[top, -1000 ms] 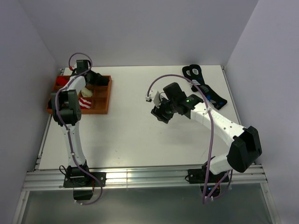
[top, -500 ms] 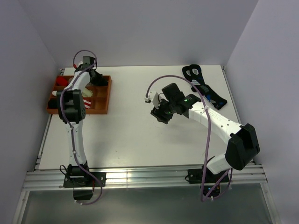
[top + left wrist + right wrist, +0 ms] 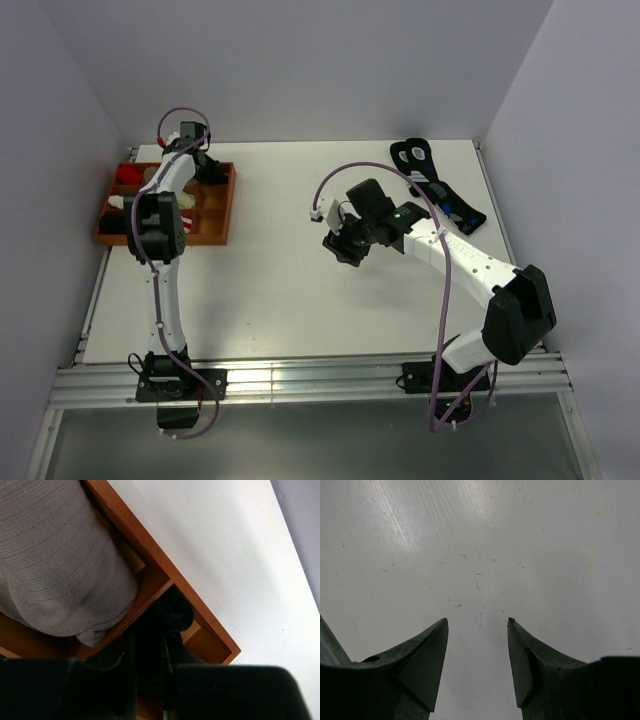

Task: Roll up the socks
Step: Place the sock in the storage box.

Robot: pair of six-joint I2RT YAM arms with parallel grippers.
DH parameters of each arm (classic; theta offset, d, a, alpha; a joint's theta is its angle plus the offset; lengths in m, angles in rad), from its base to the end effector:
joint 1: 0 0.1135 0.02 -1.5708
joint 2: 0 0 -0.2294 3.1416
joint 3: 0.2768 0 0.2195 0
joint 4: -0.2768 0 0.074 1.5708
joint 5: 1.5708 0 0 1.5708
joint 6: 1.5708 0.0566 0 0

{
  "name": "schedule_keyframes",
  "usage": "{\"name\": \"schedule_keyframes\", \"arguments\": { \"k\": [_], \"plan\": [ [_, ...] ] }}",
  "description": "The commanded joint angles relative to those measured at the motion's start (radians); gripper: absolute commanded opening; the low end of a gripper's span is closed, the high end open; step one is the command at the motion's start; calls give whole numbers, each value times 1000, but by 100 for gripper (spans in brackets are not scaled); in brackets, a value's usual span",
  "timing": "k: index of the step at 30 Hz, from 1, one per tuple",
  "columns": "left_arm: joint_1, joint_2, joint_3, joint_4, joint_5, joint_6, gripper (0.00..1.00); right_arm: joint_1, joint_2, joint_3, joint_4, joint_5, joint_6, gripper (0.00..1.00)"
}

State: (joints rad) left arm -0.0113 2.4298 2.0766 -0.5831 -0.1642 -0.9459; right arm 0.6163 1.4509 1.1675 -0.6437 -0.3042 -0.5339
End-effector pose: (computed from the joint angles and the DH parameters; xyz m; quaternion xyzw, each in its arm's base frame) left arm 0.4896 0.0037 0.1420 -0.4494 0.8339 -0.0740 0.3119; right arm 0.2259 0.1808 0.2374 -0.5502 0.7608 0.1565 0.3065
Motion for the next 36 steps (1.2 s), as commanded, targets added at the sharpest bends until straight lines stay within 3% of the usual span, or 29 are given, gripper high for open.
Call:
{"name": "schedule_keyframes", "arguments": {
  "k": [1,5,13,36],
  "plan": [
    [22,28,-78,-135,-41,30,16,-7,-9,-11,3,-10,-11,58],
    [22,-14,-75,-93,-5,24,29,-6,-12,-11,-1,-7,-11,58],
    [20,-70,-26,-83,25,29,42,-7,-9,-5,-2,-3,-12,57],
    [31,-120,77,-93,65,56,49,-6,16,7,6,-3,-18,57]
  ]
}}
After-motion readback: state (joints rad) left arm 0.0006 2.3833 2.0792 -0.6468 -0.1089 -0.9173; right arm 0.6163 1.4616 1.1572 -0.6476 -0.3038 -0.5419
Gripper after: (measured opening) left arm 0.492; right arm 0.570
